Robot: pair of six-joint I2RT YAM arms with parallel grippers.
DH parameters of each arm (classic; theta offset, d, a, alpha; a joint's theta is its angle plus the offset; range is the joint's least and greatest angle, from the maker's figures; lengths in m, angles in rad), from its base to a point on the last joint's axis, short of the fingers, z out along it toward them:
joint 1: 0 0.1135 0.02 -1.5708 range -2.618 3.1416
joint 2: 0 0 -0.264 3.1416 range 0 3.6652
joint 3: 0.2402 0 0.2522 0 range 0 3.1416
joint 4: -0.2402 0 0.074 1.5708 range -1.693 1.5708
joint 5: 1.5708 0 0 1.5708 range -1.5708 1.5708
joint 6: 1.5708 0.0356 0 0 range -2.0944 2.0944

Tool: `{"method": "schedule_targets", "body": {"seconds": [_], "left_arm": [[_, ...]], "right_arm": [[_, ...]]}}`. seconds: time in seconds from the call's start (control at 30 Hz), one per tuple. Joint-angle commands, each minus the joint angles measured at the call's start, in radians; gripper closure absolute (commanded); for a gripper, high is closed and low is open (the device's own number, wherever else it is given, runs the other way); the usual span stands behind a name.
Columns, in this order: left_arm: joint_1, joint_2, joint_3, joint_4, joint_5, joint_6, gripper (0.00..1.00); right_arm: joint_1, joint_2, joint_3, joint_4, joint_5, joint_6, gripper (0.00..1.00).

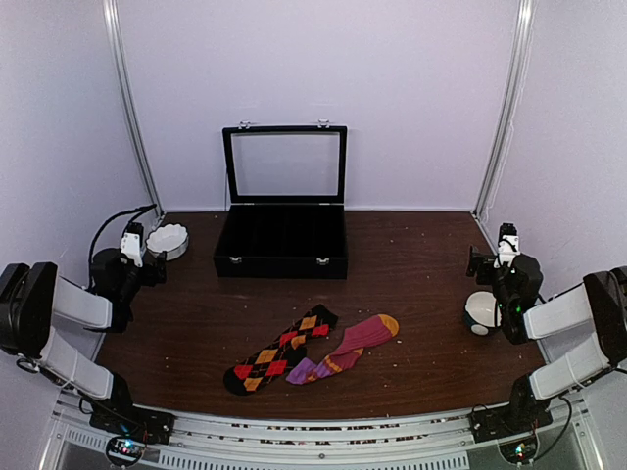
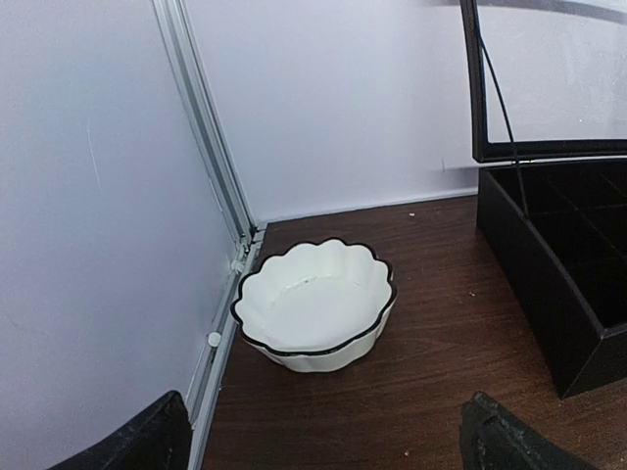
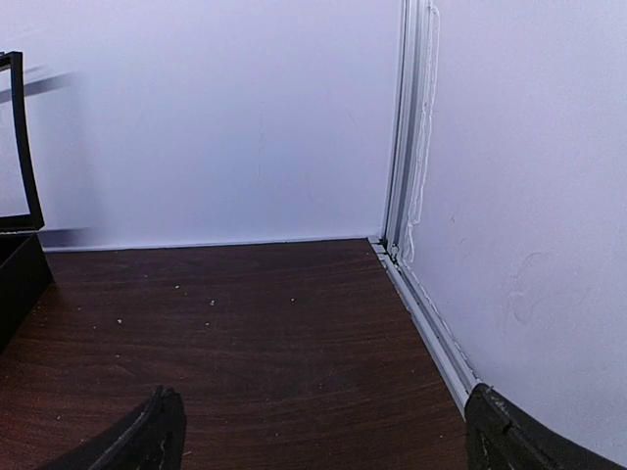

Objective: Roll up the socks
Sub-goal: Move the sock to the center of the board.

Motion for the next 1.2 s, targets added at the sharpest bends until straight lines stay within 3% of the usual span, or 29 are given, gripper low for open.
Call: {"method": "schedule_targets", "body": {"seconds": [0.0,0.1,0.2,0.27,0.33,0.47,0.53,0.6,0.63,0.7,0.8,1.03,1.17], "left_arm": [[-0.003,0.003,0.012,0.057,-0.009,-0.008,0.02],[-0.002,0.005,0.012,0.055,-0.01,-0.008,0.02],[-0.003,0.003,0.014,0.053,-0.008,-0.008,0.02],[-0.002,-0.024,0.033,-0.004,-0.006,-0.01,0.02],[0.001,-0.105,0.184,-0.288,0.022,0.005,0.02],[-0.001,-0.115,0.516,-0.786,0.056,0.046,0.02],[-0.001,-0.088,0.644,-1.004,0.142,0.103,0.02],[-0.001,-0.062,0.742,-1.177,0.232,0.169,0.02],[-0.003,-0.051,0.774,-1.265,0.287,0.201,0.02],[-0.021,-0.042,0.801,-1.351,0.381,0.26,0.02],[-0.11,-0.038,0.806,-1.457,0.406,0.356,0.02],[-0.419,-0.021,0.701,-1.541,0.315,0.528,0.02],[-0.574,0.032,0.683,-1.552,0.271,0.578,0.02]], "right_arm": [[-0.006,-0.002,0.014,0.005,-0.007,0.011,0.0],[-0.006,-0.019,0.026,-0.024,0.062,0.027,0.0],[-0.006,-0.154,0.133,-0.348,0.273,0.125,0.0],[-0.007,-0.231,0.227,-0.557,0.307,0.153,0.0],[-0.007,-0.269,0.316,-0.722,0.22,0.075,0.0],[-0.008,-0.286,0.452,-0.985,0.37,0.448,0.0],[-0.012,-0.275,0.551,-1.171,0.307,0.508,0.0],[-0.007,-0.267,0.561,-1.138,0.074,0.449,0.0],[0.02,-0.258,0.564,-1.132,0.034,0.453,0.0],[0.126,-0.222,0.61,-1.214,0.11,0.455,0.0],[0.31,-0.146,0.662,-1.326,0.203,0.506,0.0],[0.618,0.022,0.654,-1.387,0.231,0.658,0.05],[0.733,0.137,0.681,-1.42,0.2,0.717,0.06]]}}
